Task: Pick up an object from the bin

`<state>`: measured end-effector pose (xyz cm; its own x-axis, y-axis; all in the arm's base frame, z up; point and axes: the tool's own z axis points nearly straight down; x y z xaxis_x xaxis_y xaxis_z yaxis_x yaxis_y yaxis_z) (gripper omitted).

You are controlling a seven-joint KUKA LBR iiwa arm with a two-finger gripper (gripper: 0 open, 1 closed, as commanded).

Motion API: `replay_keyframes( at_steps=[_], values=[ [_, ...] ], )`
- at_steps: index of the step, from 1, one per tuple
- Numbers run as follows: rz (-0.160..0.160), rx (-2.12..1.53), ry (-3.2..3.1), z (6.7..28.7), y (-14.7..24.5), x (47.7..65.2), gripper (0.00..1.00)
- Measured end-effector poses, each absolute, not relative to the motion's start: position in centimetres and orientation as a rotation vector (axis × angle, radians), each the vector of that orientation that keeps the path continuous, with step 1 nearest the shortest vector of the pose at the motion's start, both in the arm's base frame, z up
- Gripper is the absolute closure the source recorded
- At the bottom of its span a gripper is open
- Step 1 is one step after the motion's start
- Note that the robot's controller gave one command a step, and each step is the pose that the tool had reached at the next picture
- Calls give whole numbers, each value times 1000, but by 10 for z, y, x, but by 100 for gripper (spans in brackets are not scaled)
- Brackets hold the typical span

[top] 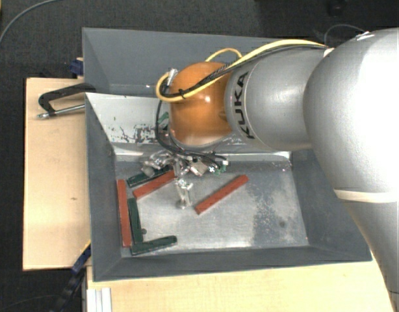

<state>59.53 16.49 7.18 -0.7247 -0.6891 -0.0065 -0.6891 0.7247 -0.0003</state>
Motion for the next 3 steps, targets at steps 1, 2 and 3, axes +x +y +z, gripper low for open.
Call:
replay_keyframes(
  at_steps=[1, 2, 3],
  values=[
    [4, -1162, 2909, 74, 166, 596, 100],
    [-2, -1658, 2653, 261, 165, 574, 100],
    [2, -1660, 2657, 259, 164, 573, 0]
  ],
)
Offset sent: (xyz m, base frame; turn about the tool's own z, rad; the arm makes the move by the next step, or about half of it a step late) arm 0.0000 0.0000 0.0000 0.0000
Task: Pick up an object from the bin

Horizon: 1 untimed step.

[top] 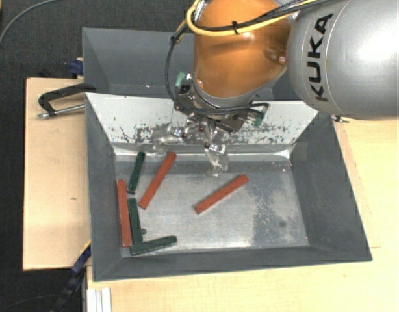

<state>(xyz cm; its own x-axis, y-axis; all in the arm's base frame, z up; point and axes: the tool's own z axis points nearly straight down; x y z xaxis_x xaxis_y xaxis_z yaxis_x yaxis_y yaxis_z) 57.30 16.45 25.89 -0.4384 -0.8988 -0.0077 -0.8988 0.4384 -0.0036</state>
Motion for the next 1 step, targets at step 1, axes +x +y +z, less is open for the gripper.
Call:
replay_keyframes(
  at_steps=[1],
  values=[
    [6, -2139, 2306, 82, 176, 584, 0]
  ],
)
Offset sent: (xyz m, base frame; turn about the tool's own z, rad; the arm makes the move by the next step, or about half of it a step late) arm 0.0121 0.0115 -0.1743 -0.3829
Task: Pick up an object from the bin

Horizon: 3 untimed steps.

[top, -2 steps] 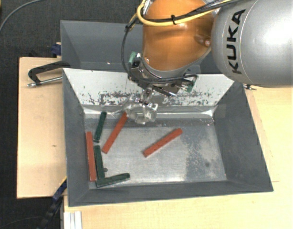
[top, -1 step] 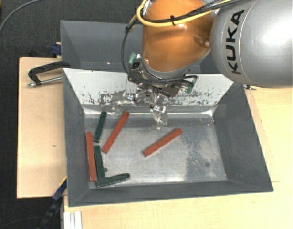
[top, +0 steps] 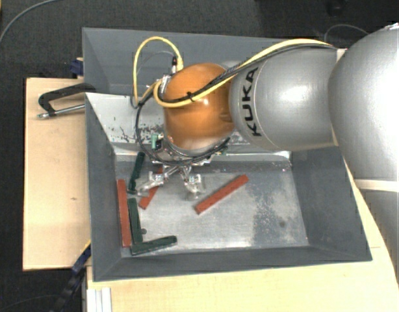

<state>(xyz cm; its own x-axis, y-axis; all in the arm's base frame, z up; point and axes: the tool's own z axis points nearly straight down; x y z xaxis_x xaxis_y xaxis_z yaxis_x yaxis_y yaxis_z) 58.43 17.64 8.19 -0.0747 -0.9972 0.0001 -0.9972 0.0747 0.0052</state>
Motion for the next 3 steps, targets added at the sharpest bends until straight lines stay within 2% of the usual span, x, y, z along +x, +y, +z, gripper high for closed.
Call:
replay_keyframes(
  at_steps=[1, 2, 3],
  values=[
    [0, 2220, -2233, 71, 196, 596, 0],
    [-1, 2223, -2234, 74, 198, 597, 100],
    [-3, 2219, -2232, 72, 196, 596, 0]
  ],
)
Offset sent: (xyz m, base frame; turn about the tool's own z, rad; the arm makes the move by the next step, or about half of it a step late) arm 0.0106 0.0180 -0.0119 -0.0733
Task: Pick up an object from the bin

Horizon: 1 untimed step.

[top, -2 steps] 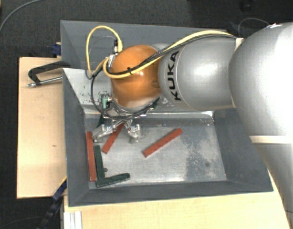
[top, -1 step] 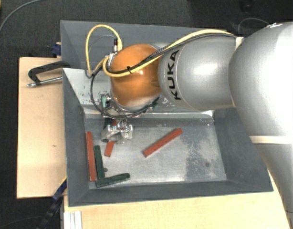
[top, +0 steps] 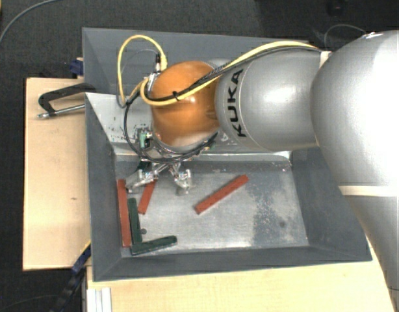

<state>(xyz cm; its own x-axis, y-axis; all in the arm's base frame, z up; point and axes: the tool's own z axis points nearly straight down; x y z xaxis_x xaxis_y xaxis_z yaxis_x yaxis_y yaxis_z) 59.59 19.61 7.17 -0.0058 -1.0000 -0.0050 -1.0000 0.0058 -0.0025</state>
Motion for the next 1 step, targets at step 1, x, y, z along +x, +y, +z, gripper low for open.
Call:
replay_keyframes(
  at_steps=[1],
  values=[
    [1, -2209, 2221, 74, 197, 597, 100]
  ],
)
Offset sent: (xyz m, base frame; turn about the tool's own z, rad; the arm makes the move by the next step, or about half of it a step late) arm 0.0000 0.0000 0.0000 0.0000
